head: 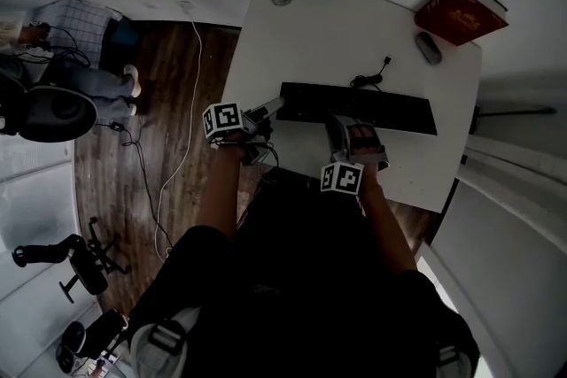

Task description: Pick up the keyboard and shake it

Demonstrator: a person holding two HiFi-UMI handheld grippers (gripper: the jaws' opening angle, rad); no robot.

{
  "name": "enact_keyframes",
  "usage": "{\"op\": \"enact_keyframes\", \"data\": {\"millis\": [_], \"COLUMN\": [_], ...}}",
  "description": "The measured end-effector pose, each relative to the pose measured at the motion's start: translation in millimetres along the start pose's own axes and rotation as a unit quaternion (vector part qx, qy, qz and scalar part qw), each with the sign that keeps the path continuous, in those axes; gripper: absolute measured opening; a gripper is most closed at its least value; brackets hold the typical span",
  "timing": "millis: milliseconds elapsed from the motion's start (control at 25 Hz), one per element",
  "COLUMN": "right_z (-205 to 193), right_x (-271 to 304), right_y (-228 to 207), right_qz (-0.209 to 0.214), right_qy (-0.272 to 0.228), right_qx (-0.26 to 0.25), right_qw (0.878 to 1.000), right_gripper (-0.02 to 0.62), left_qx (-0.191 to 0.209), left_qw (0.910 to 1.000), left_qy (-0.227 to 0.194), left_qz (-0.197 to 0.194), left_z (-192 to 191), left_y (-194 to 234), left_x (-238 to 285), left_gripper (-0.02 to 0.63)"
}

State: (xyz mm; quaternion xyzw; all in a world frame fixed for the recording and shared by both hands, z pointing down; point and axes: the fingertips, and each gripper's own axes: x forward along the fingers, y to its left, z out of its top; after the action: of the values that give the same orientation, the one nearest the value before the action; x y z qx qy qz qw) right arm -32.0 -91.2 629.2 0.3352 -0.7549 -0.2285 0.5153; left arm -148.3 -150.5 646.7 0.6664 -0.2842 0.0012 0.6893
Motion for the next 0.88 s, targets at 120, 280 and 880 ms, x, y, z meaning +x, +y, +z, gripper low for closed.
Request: {"op": "enact_keyframes", "data": {"millis": [120,280,880], "right_z": [0,-3,-122], "right_x": [-4,-5,-55], "right_y": [1,5,-58], "right_qz": [-0.002,0.007,0.187], "right_qy": [-0.004,-0.001,0.015], "right_qx": [-0.001,-0.005,0.288], "right_qw": [1.0,1.0,0.939], "right_gripper": [0.089,0.09,0.218], "left_qx": [-0.005,0.026,0.348], "left_qw": [0.9994,0.9984,0.9298], "left_qy": [0.035,0.05,0.091], "left_qz": [-0.007,0.001,0.079], "left_z": [-9,-12,-14], "left_y": [-1,-8,-60], "left_x": [20,27,14], "left_gripper": [0.246,0.138,0.127]}}
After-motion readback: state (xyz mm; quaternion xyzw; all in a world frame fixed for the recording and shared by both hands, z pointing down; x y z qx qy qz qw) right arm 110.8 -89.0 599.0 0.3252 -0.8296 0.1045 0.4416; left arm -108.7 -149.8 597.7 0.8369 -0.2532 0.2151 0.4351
